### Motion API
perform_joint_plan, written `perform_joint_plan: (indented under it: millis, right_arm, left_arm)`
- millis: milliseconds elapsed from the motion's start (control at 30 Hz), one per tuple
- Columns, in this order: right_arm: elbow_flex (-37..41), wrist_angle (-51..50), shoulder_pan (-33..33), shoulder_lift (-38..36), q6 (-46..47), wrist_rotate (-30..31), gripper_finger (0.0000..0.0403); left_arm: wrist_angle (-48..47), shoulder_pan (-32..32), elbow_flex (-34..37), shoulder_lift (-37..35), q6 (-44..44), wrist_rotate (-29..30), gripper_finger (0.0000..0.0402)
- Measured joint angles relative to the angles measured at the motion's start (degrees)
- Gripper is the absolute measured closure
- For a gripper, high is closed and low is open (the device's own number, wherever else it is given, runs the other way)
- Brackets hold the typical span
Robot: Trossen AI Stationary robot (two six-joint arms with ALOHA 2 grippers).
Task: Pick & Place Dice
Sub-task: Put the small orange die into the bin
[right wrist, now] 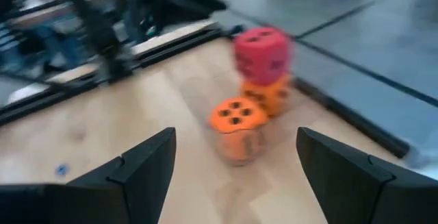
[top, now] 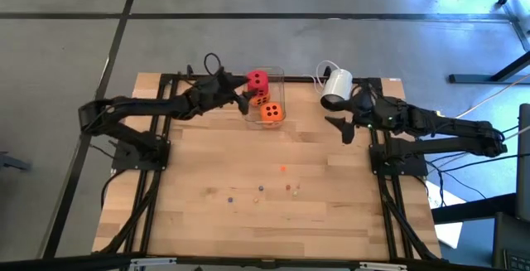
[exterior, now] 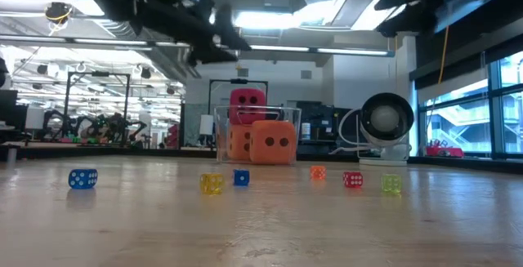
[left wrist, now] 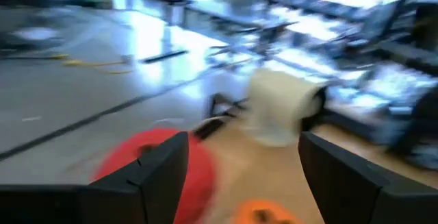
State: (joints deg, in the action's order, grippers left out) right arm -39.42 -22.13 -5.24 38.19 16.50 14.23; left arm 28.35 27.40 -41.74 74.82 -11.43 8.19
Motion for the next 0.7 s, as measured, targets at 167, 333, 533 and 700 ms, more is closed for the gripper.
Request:
perform_joint_plan:
  millis: [167,333,533,700]
  right_arm:
    - [0.0,2.92,1.66,9.18,-0.42,-7.41,0.0101]
    - [0.0,7.44,4.8,19.94,-5.3,-8.94,0.0101]
    - [0.0,15.94,7.65,30.06,-7.61,-11.59,0.0106]
    - [0.0,22.63,9.06,37.57,-3.86,-13.61,0.0125]
  left_arm:
    - [-2.47,-1.79,-0.04,-4.68,-1.47,-9.94,0.0131]
    - [-6.24,-4.26,-0.04,-7.28,-4.37,-10.78,0.0131]
    - [-7.63,-6.51,-0.02,-7.43,-4.49,-10.65,0.0132]
    - [-7.92,-8.87,-0.02,-7.1,-6.24,-11.52,0.0131]
